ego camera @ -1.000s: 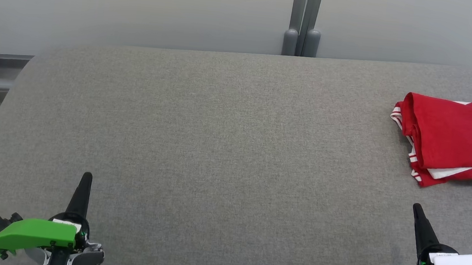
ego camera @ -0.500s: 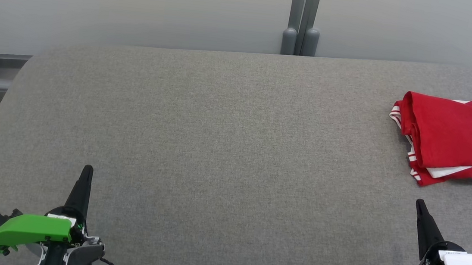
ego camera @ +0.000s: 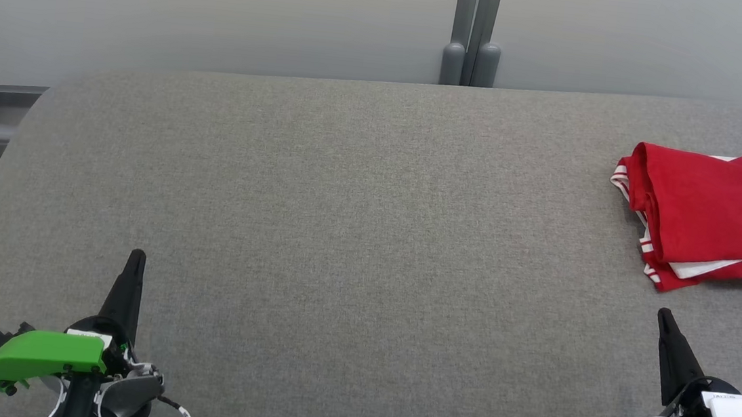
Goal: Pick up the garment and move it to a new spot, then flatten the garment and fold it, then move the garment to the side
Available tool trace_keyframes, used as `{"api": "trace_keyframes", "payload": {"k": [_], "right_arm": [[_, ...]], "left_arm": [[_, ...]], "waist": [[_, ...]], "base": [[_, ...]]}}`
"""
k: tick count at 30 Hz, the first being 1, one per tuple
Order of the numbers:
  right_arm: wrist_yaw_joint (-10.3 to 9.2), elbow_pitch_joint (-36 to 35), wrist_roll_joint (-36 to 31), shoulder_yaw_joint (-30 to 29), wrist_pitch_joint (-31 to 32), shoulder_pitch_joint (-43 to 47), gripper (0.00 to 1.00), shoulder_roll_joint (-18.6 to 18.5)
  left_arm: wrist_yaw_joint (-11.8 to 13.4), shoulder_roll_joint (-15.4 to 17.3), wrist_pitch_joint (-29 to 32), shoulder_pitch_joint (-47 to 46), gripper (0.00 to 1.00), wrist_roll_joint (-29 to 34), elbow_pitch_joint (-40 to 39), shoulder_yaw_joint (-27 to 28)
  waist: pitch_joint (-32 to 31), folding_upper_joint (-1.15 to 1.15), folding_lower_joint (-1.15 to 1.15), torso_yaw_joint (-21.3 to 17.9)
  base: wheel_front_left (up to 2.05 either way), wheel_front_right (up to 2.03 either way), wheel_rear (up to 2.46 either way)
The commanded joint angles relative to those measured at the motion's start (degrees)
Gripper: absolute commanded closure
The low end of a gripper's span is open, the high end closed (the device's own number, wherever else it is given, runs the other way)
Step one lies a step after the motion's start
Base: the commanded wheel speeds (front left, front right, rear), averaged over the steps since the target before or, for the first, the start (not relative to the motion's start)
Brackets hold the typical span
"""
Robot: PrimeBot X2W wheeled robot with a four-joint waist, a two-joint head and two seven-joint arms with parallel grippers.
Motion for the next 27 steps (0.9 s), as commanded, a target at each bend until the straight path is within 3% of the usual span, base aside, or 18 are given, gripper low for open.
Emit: {"api": "trace_keyframes", "payload": {"k": [1, 27], "right_arm": [[0.02, -0.29, 0.3, -0.18, 0.27, -0.43, 1.0, -0.24], [0.02, -0.29, 0.25, -0.16, 0.27, -0.42, 1.0, -0.24]], "left_arm": [[-0.38, -0.06, 0.2, -0.86, 1.0, -0.15, -0.21, 0.16], [-0.38, -0.05, 0.18, -0.85, 1.0, -0.16, -0.21, 0.14]], "waist": [[0.0, 0.0, 0.0, 0.0], [0.0, 0.0, 0.0, 0.0]], "base": [[0.0, 0.0, 0.0], [0.0, 0.0, 0.0]]}}
